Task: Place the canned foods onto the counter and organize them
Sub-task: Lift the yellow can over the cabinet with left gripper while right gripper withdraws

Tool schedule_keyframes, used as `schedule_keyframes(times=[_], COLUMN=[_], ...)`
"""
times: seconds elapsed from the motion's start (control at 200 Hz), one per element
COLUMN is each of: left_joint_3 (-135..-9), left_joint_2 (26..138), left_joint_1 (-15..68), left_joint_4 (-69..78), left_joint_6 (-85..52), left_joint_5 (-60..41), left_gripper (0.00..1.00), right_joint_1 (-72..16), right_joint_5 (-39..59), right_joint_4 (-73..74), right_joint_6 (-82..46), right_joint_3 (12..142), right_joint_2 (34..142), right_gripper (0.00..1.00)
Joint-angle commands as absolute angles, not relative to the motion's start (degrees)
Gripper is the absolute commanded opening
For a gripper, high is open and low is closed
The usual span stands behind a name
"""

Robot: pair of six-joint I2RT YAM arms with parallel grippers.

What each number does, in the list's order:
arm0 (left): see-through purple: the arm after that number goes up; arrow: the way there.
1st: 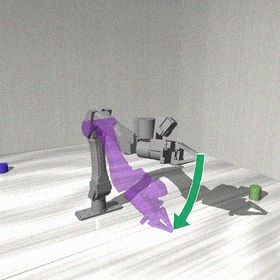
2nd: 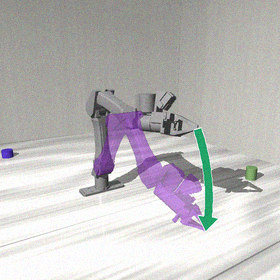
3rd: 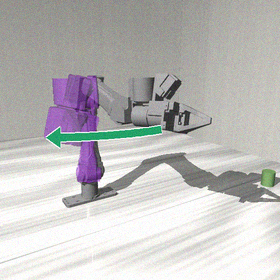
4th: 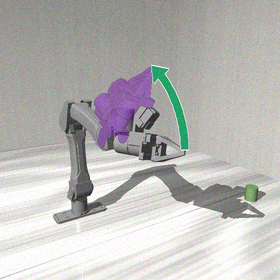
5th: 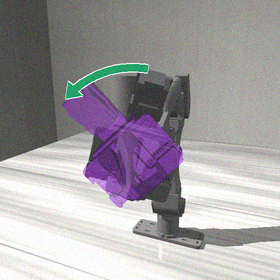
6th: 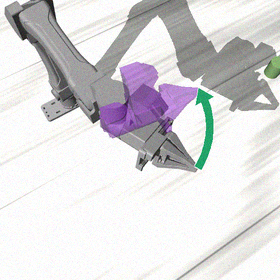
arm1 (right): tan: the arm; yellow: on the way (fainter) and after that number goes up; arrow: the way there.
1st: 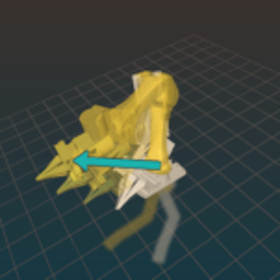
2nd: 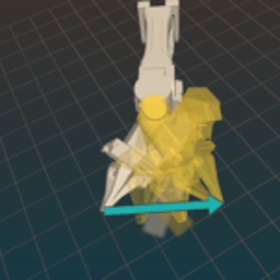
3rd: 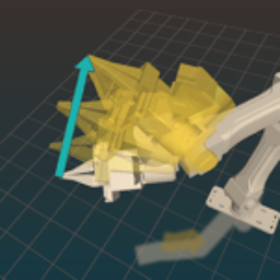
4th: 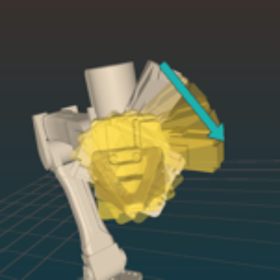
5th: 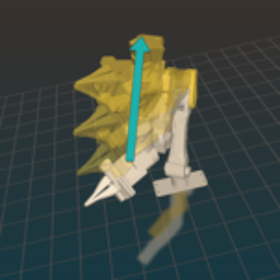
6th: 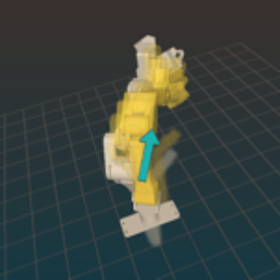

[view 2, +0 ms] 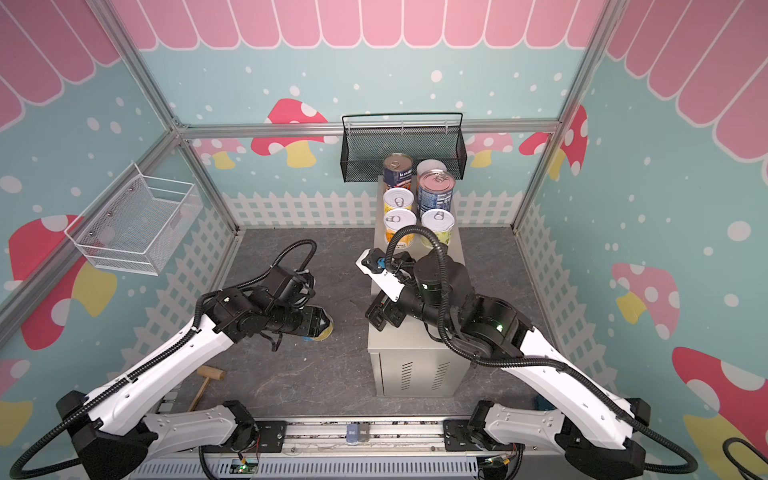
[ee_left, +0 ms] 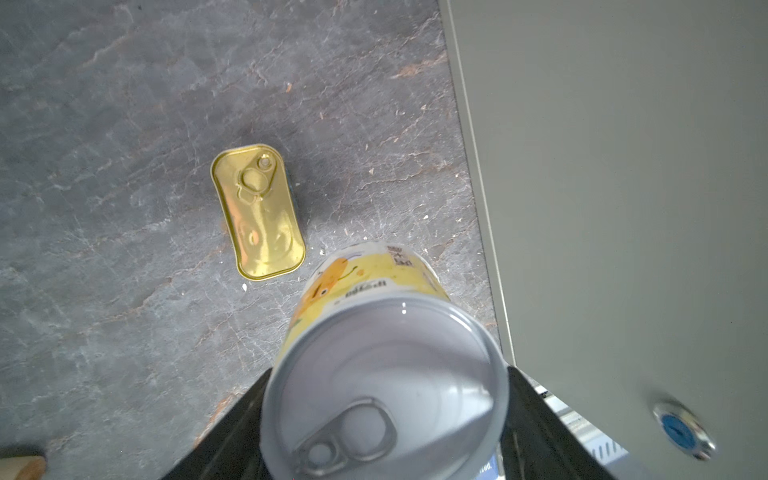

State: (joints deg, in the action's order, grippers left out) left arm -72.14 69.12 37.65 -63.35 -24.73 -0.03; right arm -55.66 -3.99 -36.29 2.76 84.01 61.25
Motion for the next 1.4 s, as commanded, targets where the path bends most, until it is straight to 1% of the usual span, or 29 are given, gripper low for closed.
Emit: schedule_keyframes(times=[0.0,0.18,0.445,0.79,1.096,1.291,1.396], left_joint_3=[-79.47,-90.02,-103.61,-114.79,-122.58,-126.91,-128.55], left_joint_2=[69.84,72.86,75.94,78.43,82.55,85.54,87.14], left_joint_1=[36.31,36.08,36.21,40.63,45.1,47.61,50.01], left_joint_4=[-68.28,-73.91,-77.96,-78.95,-80.15,-81.05,-82.14], left_joint_6=[-18.97,-14.94,-11.67,-7.92,-4.73,-3.62,-2.23], left_joint_5=[-2.57,-6.51,-14.35,-15.46,-15.26,-14.87,-12.36], left_gripper=[0.57,0.57,0.57,0.57,0.57,0.57,0.57], right_joint_1=[-56.19,-56.24,-56.24,-56.23,-56.25,-56.19,-56.24], right_joint_5=[-6.65,-11.08,-17.48,-22.79,-29.58,-30.38,-30.25], right_joint_4=[-38.42,-41.67,-45.52,-50.03,-52.8,-53.01,-52.91], right_joint_6=[1.85,0.07,-2.99,-6.47,-11.87,-13.95,-14.24], right_joint_3=[83.46,82.5,80.8,79.47,78.65,76.37,75.78], right_joint_2=[58.23,54.07,49.65,46.46,45.53,44.03,43.12], right_gripper=[0.99,0.99,0.99,0.99,0.99,1.0,0.99])
